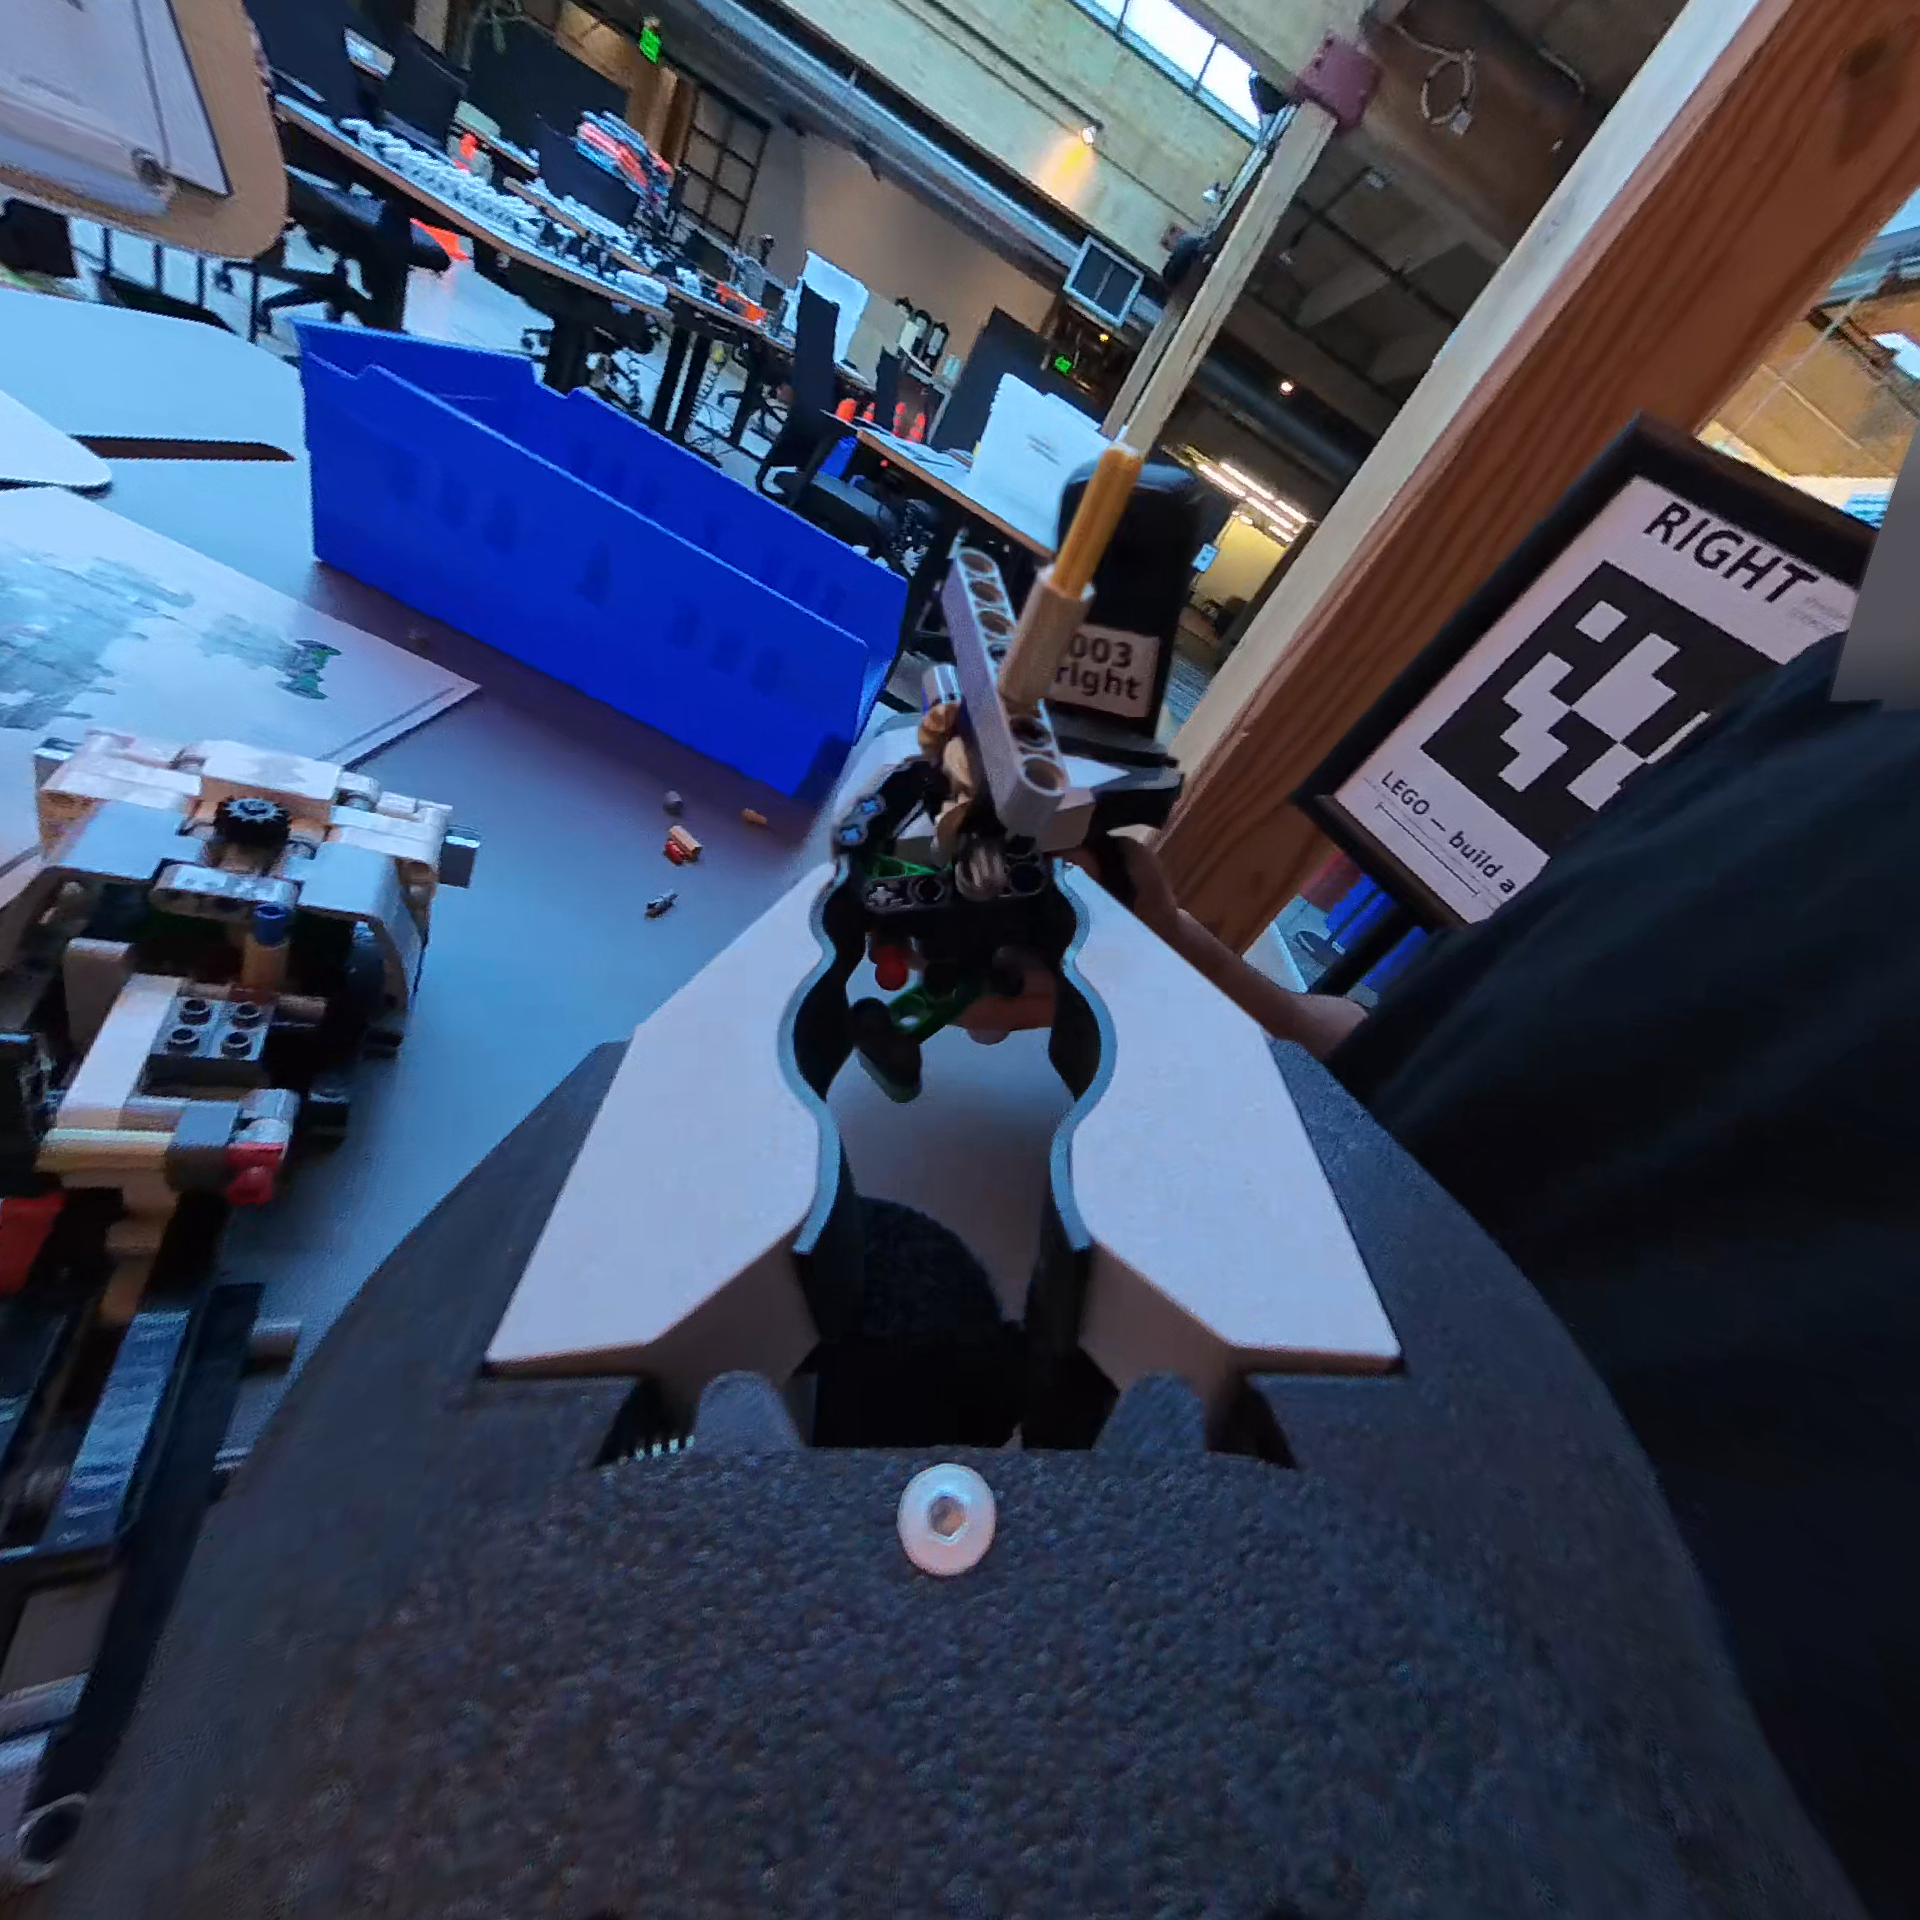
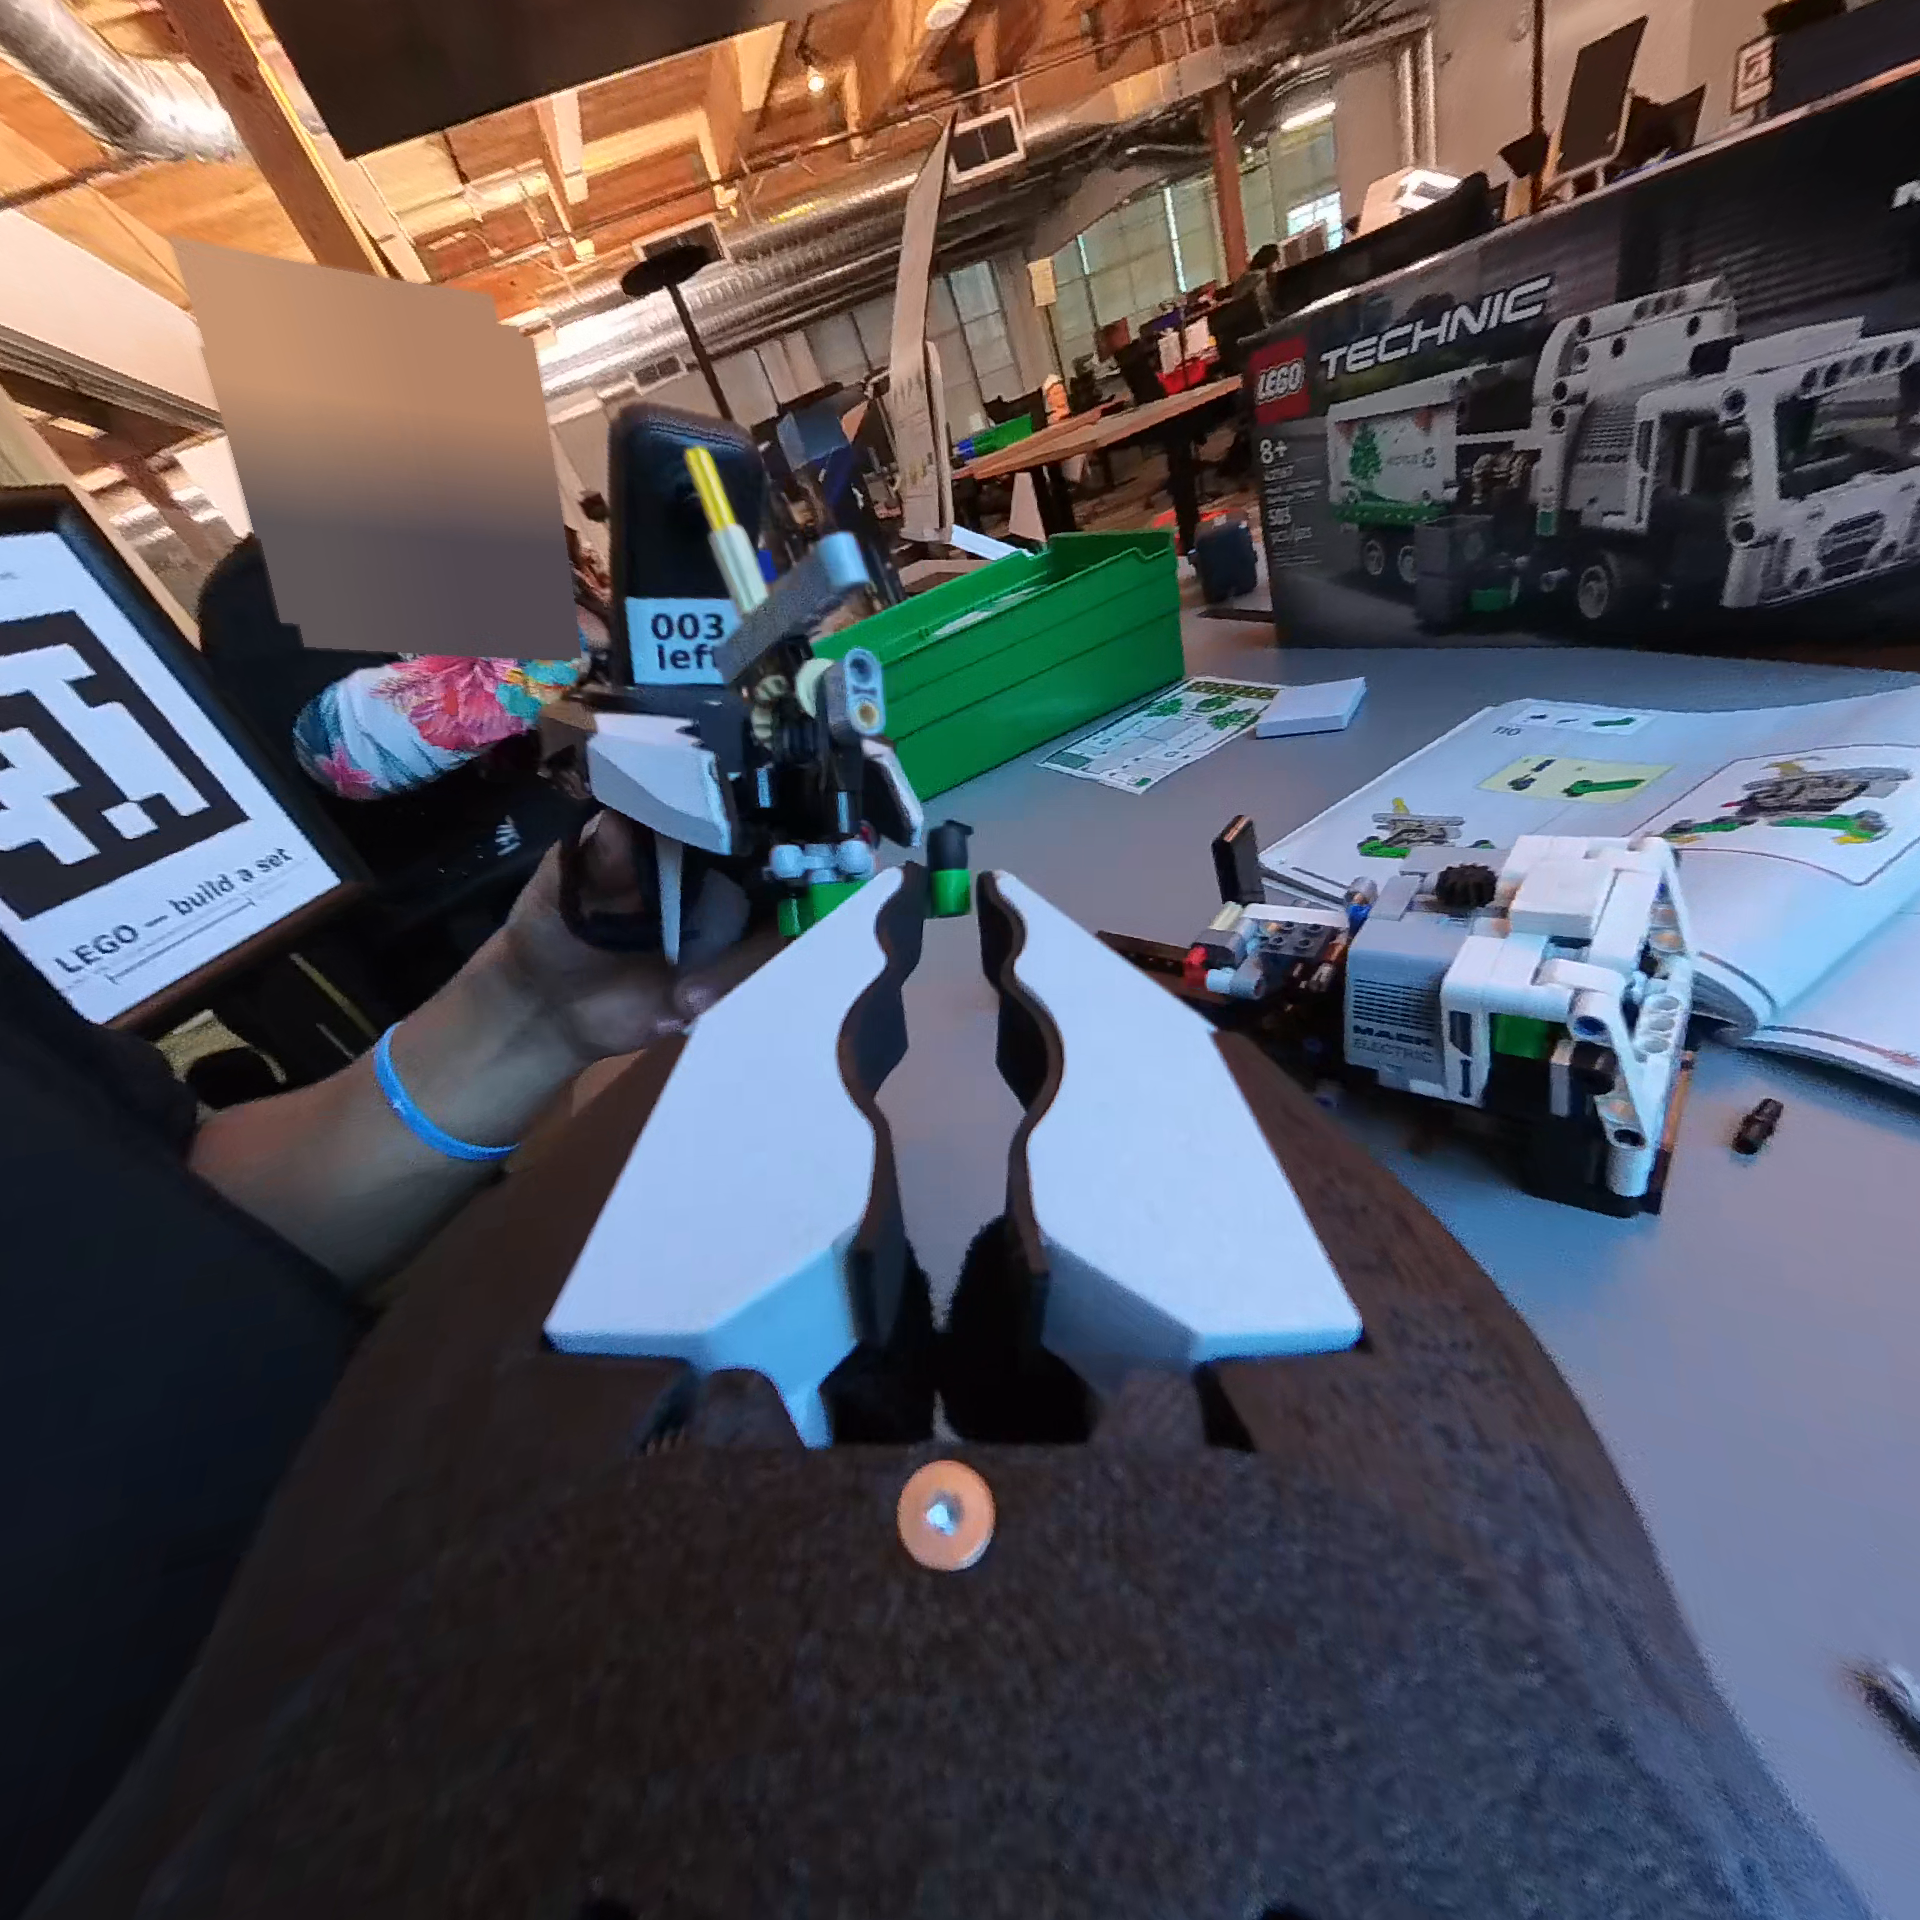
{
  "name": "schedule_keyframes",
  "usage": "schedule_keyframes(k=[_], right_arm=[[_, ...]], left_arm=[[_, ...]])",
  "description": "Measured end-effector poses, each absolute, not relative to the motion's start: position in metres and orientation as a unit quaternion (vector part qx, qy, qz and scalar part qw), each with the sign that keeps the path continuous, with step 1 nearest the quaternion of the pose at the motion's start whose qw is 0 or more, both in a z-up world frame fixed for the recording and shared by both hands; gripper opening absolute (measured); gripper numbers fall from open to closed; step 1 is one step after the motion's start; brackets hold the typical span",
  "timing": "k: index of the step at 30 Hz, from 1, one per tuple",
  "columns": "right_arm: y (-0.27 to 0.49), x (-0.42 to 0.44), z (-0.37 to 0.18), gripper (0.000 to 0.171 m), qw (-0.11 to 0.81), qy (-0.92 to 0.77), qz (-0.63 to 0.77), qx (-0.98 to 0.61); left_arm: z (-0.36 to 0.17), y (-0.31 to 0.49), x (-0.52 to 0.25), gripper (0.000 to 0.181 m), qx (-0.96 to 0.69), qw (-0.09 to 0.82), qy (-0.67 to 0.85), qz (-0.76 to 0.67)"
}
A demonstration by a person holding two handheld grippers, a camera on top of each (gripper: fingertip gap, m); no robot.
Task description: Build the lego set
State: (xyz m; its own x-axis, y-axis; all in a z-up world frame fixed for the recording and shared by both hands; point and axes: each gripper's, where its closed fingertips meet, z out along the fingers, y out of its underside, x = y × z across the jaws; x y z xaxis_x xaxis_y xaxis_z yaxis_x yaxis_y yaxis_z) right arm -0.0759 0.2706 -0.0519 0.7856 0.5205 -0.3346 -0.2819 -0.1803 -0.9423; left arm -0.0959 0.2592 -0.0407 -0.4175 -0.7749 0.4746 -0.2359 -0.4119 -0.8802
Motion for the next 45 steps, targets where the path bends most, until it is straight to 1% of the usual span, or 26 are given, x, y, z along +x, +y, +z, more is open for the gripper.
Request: schedule_keyframes(k=[2,7,11,13,16,18,19,21,25,27,33,38,42,45], right_arm=[[0.27,-0.08,-0.053,0.015,0.623,-0.079,0.349,-0.695],[0.253,-0.093,-0.035,0.016,0.581,-0.059,0.526,-0.619],[0.248,-0.088,-0.026,0.024,0.585,-0.043,0.573,-0.572],[0.25,-0.087,-0.027,0.034,0.592,-0.037,0.57,-0.569],[0.248,-0.098,-0.03,0.044,0.588,-0.061,0.563,-0.577],[0.244,-0.105,-0.027,0.043,0.588,-0.08,0.565,-0.574],[0.244,-0.106,-0.027,0.049,0.587,-0.079,0.563,-0.577],[0.248,-0.104,-0.029,0.054,0.595,-0.075,0.542,-0.589],[0.249,-0.089,-0.027,0.049,0.631,-0.063,0.503,-0.587],[0.245,-0.092,-0.028,0.045,0.628,-0.073,0.498,-0.593],[0.245,-0.115,-0.043,0.049,0.622,-0.127,0.43,-0.641],[0.252,-0.117,-0.053,0.061,0.623,-0.145,0.371,-0.674],[0.257,-0.102,-0.055,0.057,0.634,-0.126,0.333,-0.686],[0.257,-0.088,-0.057,0.054,0.638,-0.108,0.321,-0.692]], left_arm=[[-0.036,0.253,-0.099,0.032,-0.482,0.193,0.512,-0.684],[-0.023,0.245,-0.109,0.031,-0.441,0.163,0.503,-0.725],[-0.02,0.247,-0.111,0.031,-0.437,0.171,0.497,-0.73],[-0.019,0.244,-0.112,0.031,-0.431,0.166,0.501,-0.732],[-0.02,0.242,-0.112,0.031,-0.43,0.169,0.509,-0.726],[-0.022,0.242,-0.11,0.031,-0.434,0.171,0.514,-0.72],[-0.023,0.243,-0.109,0.031,-0.437,0.172,0.514,-0.718],[-0.025,0.25,-0.105,0.031,-0.452,0.187,0.507,-0.71],[-0.034,0.264,-0.1,0.031,-0.486,0.216,0.505,-0.679],[-0.038,0.269,-0.098,0.031,-0.497,0.222,0.506,-0.669],[-0.049,0.279,-0.09,0.032,-0.526,0.235,0.493,-0.652],[-0.055,0.288,-0.086,0.031,-0.547,0.261,0.481,-0.633],[-0.062,0.297,-0.085,0.031,-0.569,0.269,0.463,-0.624],[-0.062,0.303,-0.087,0.032,-0.577,0.261,0.428,-0.644]])
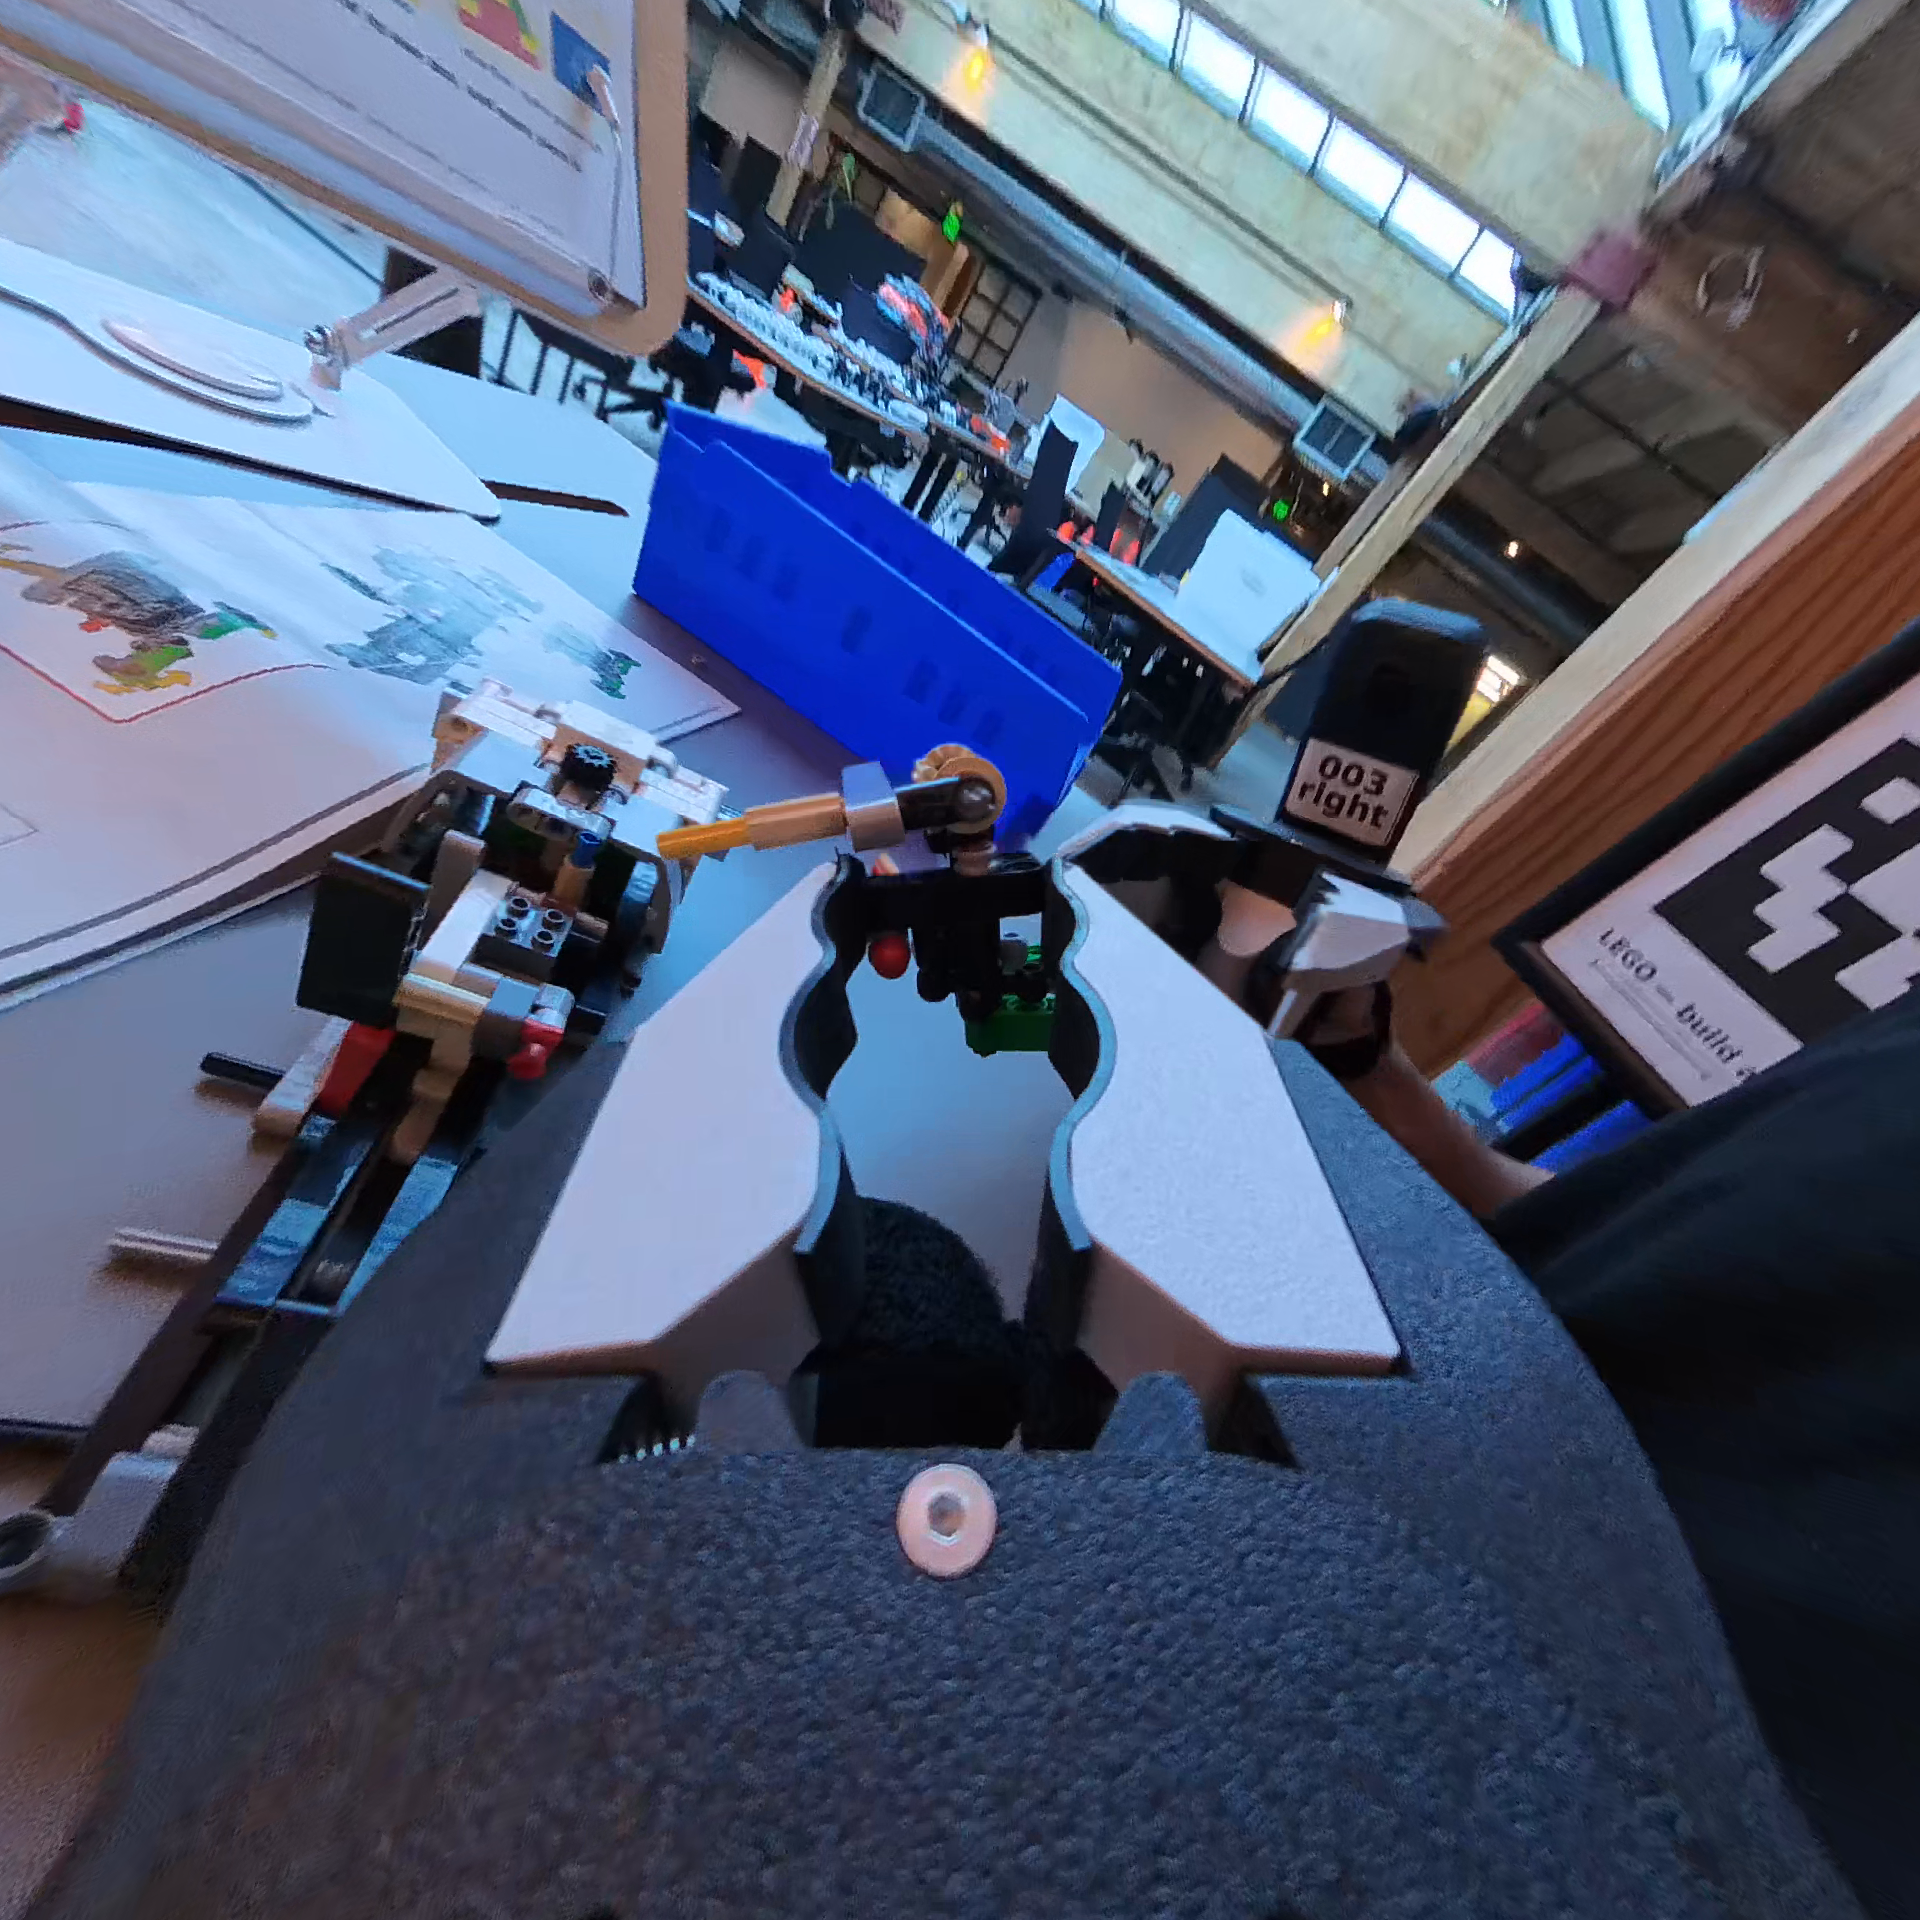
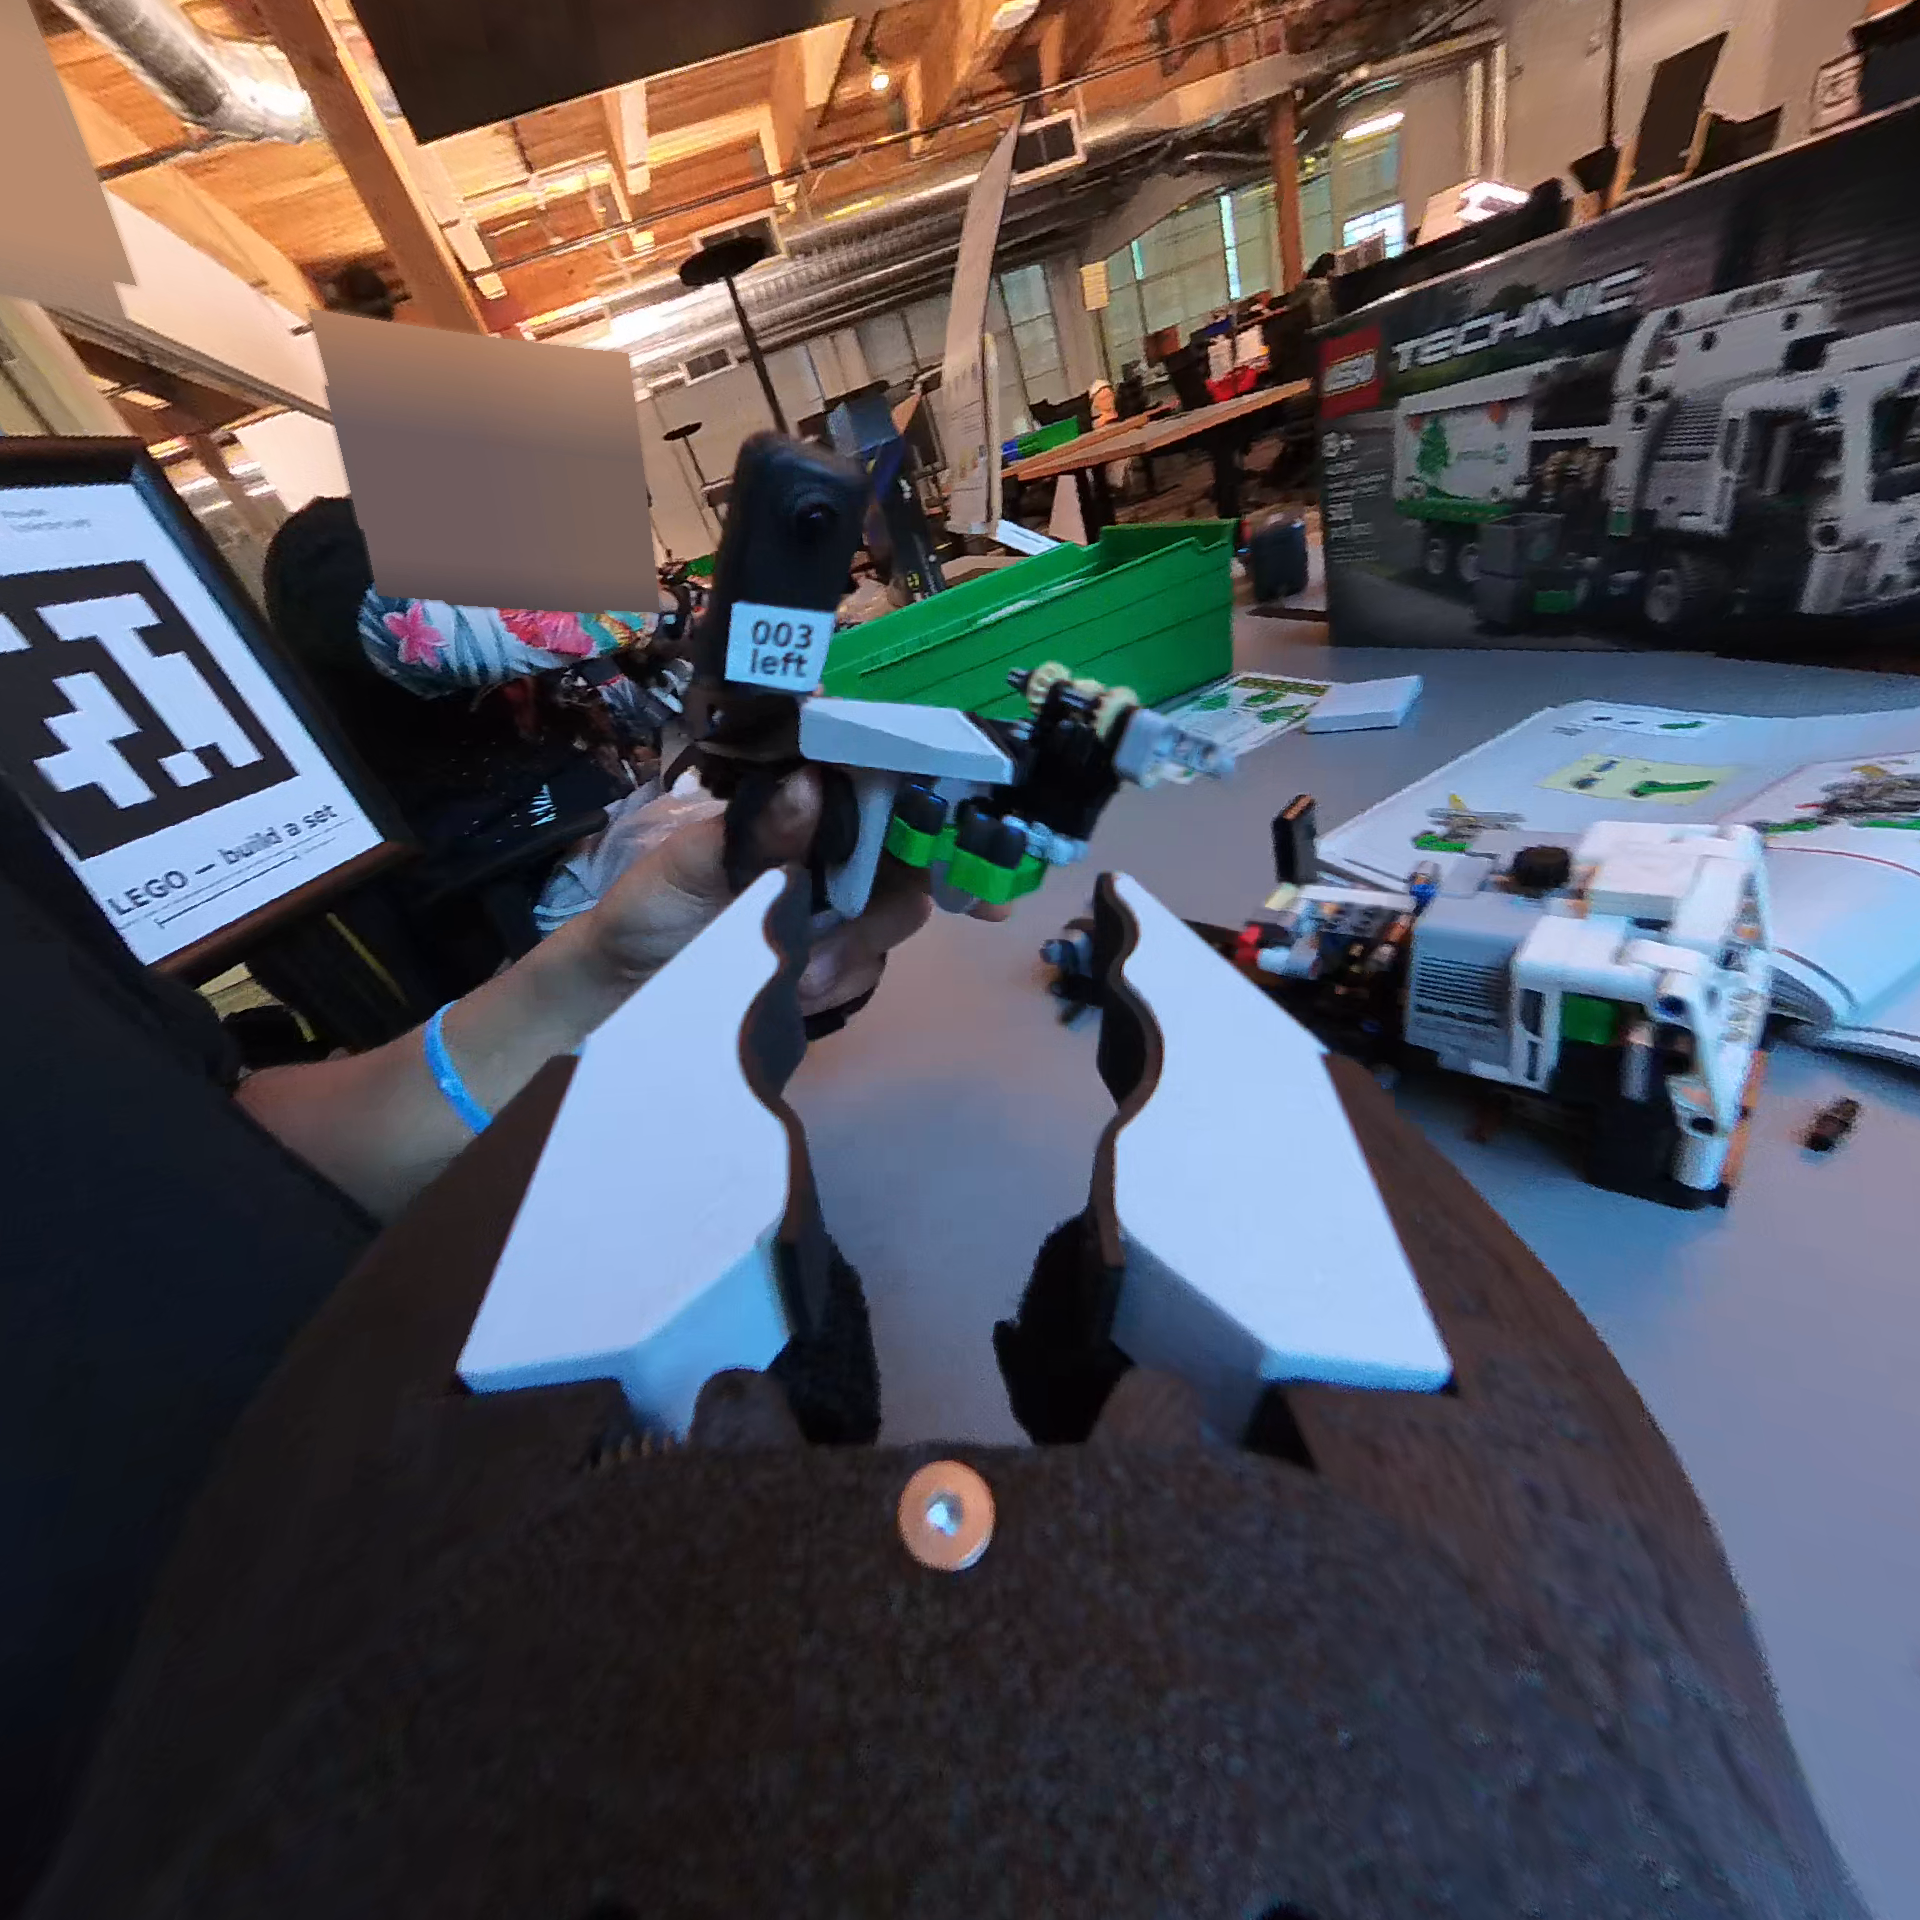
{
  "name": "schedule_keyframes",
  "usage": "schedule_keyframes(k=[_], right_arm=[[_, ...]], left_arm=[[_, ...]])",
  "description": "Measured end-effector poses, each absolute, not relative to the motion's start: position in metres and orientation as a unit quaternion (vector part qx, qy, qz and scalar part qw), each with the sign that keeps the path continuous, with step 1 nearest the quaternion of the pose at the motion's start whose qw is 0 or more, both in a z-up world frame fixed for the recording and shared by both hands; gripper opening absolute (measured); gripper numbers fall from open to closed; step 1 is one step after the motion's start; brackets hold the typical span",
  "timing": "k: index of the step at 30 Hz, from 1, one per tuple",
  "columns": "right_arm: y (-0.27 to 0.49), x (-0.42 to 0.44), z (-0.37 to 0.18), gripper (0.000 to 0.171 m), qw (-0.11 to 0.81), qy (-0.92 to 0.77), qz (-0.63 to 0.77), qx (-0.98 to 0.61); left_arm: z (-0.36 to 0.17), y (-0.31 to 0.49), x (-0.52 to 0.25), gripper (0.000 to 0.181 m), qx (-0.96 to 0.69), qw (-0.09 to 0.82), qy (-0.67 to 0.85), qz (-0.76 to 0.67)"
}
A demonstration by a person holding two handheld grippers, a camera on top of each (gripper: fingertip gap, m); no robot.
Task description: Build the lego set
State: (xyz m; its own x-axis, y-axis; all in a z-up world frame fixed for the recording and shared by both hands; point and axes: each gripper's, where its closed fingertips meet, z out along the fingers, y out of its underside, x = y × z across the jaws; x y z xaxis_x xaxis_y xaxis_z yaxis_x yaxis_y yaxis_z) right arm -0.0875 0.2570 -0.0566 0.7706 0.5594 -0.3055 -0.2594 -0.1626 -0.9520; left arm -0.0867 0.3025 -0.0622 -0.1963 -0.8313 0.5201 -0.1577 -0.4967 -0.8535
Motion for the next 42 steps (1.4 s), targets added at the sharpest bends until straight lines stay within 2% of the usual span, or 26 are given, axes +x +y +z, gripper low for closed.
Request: schedule_keyframes(k=[6,11,14,19,22,23,36,42], right_arm=[[0.258,-0.082,-0.068,0.055,0.629,-0.108,0.277,-0.718],[0.275,-0.071,-0.071,0.054,0.649,-0.065,0.159,-0.741],[0.28,-0.064,-0.07,0.053,0.649,-0.047,0.138,-0.747],[0.285,-0.057,-0.072,0.045,0.651,-0.034,0.143,-0.745],[0.285,-0.045,-0.071,0.031,0.663,-0.004,0.133,-0.737],[0.284,-0.042,-0.071,0.031,0.665,0.0,0.131,-0.736],[0.28,-0.015,-0.078,0.03,0.658,-0.087,0.061,-0.746],[0.269,-0.014,-0.071,0.036,0.658,-0.078,0.168,-0.73]], left_arm=[[-0.058,0.307,-0.083,0.032,-0.575,0.266,0.365,-0.682],[-0.063,0.316,-0.071,0.032,-0.598,0.303,0.334,-0.663],[-0.067,0.313,-0.062,0.031,-0.607,0.33,0.344,-0.636],[-0.066,0.308,-0.045,0.032,-0.606,0.367,0.355,-0.61],[-0.069,0.305,-0.034,0.032,-0.609,0.368,0.358,-0.605],[-0.07,0.305,-0.031,0.032,-0.609,0.368,0.358,-0.605],[-0.083,0.296,-0.006,0.032,-0.612,0.265,0.381,-0.64],[-0.082,0.299,-0.006,0.031,-0.617,0.22,0.359,-0.665]])
